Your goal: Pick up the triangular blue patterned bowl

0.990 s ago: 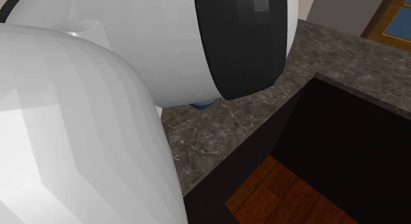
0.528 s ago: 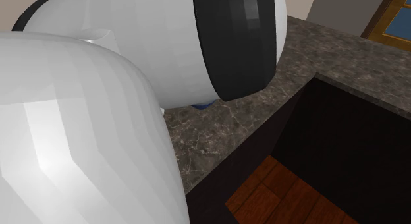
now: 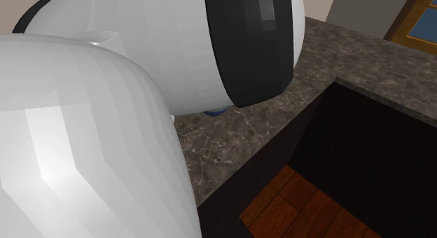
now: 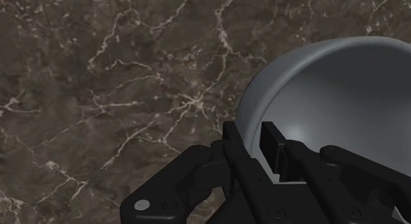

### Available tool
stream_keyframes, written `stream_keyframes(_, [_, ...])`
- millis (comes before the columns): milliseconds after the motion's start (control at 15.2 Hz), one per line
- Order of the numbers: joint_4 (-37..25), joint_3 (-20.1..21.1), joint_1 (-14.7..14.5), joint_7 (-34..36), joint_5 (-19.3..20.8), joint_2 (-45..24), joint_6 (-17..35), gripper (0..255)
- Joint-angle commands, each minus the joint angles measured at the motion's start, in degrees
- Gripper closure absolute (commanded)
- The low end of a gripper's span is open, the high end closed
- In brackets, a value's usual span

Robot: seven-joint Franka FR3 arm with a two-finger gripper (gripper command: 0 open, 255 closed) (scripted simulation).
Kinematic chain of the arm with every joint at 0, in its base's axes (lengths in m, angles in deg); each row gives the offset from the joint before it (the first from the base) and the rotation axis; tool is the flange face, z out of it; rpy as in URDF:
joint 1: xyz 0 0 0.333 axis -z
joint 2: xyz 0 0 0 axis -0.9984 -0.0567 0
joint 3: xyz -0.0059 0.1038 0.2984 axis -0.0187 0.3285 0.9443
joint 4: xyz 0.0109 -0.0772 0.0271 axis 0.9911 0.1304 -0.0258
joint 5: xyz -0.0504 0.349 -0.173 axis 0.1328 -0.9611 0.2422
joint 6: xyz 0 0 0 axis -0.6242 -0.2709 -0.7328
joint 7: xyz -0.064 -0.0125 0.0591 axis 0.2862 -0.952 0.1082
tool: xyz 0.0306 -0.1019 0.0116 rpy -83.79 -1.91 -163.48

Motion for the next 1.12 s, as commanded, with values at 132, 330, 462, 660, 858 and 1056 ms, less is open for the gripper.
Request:
stream_keyframes(132, [-0.52, -0.05, 0.07, 0.10, 0.10, 0.10, -0.66, 255])
stream_keyframes(330, [-1.59, -0.29, 0.09, 0.45, 0.48, 0.88, -2.43, 255])
stream_keyframes(462, [-2.40, -0.43, 0.13, 0.68, 0.72, 1.35, -3.64, 255])
stream_keyframes(660, [-3.75, -0.62, 0.23, 1.03, 1.05, 1.96, -5.52, 255])
stream_keyframes(858, [-5.30, -0.78, 0.39, 1.38, 1.33, 2.46, -7.48, 255])
stream_keyframes(1056, [-7.05, -0.91, 0.61, 1.73, 1.57, 2.83, -9.51, 255])
